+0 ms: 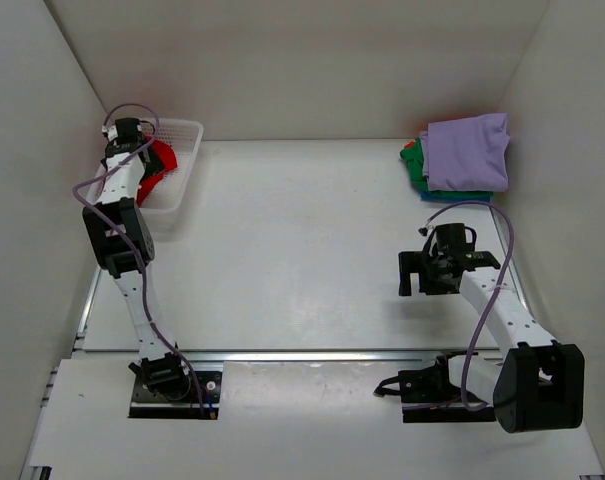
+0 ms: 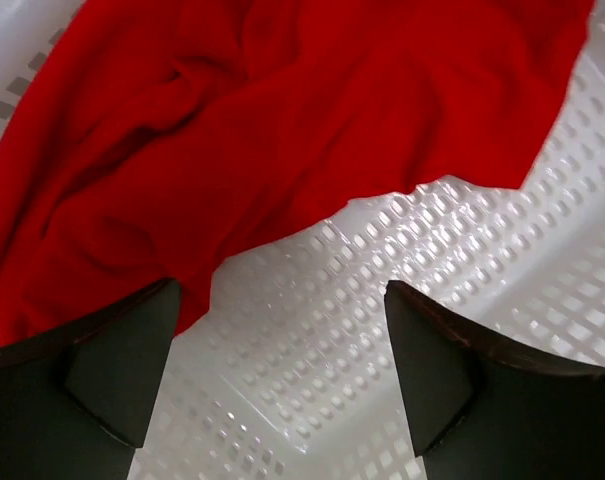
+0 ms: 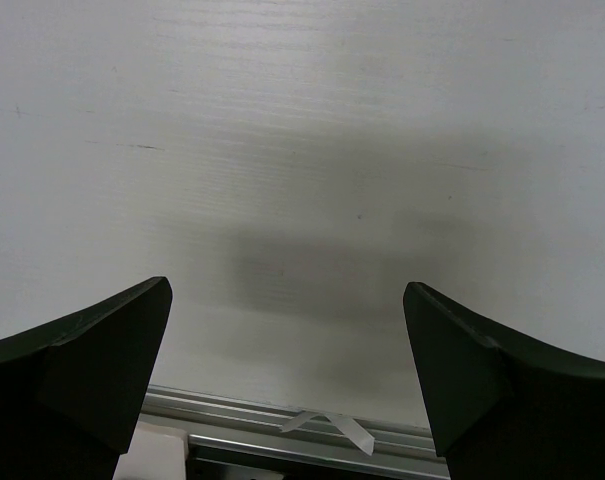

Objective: Fold and stack the t-shirts
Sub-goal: Grab crumpled tshirt from bin with the left arm

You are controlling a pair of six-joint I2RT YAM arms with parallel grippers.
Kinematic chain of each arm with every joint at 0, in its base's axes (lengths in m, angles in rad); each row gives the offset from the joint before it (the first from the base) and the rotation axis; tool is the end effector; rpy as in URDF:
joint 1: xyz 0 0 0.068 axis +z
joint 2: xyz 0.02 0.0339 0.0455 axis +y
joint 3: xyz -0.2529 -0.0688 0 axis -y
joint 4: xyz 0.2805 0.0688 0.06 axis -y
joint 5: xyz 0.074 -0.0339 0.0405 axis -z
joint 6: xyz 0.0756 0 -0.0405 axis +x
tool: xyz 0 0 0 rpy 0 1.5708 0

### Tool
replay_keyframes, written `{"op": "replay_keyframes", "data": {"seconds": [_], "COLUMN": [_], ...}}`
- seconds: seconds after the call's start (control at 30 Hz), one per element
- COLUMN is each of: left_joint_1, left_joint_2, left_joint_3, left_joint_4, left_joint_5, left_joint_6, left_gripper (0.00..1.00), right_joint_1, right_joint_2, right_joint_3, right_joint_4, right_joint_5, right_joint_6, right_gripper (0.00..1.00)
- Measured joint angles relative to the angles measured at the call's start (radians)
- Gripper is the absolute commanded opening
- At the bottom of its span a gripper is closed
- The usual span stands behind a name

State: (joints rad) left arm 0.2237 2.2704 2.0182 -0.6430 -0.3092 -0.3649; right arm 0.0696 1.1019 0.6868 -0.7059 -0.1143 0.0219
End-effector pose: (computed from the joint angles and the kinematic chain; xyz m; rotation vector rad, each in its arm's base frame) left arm 0.5417 0.1468 0.1812 -0.8322 2.2870 0.3176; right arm 0.2502 0.0261 0.1466 -0.0994 2.6903 0.1820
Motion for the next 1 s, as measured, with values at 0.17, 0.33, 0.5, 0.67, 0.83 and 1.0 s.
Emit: {"op": "replay_keyframes", "data": {"seconds": [0.17,0.33,0.5,0.67,0.83,1.0], "left_joint_1": [-0.003,0.005,0.018,0.024,0.008,-0.051], "left_joint_2": [0.080,0.162,0.180,0.180,0.138,-0.103], "left_joint_3": [0.074,0.105,0.084,0.102,0.069,-0.001], "left_joint_4": [-0.019,-0.019,-0.011,-0.015,0.001,0.023], "left_joint_5": [-0.082,-0.123,-0.124,-0.119,-0.082,0.006], "left_joint_6": [0.005,0.010,0.018,0.038,0.042,0.034], "left_gripper": [0.99,0.98,0.11,0.00,0.00,0.00], "right_joint_1": [-0.001,-0.002,-0.007,-0.008,-0.006,-0.005], "right_joint_2": [0.017,0.016,0.014,0.014,0.018,0.014], "right_joint_3": [0.000,0.000,0.000,0.000,0.000,0.000], "right_joint_4": [-0.002,-0.001,-0.002,-0.002,-0.002,-0.002], "right_joint_5": [-0.005,-0.013,-0.019,-0.023,-0.023,-0.022], "right_joint_6": [0.000,0.000,0.000,0.000,0.000,0.000], "right_gripper": [0.99,0.99,0.99,0.99,0.99,0.99]}}
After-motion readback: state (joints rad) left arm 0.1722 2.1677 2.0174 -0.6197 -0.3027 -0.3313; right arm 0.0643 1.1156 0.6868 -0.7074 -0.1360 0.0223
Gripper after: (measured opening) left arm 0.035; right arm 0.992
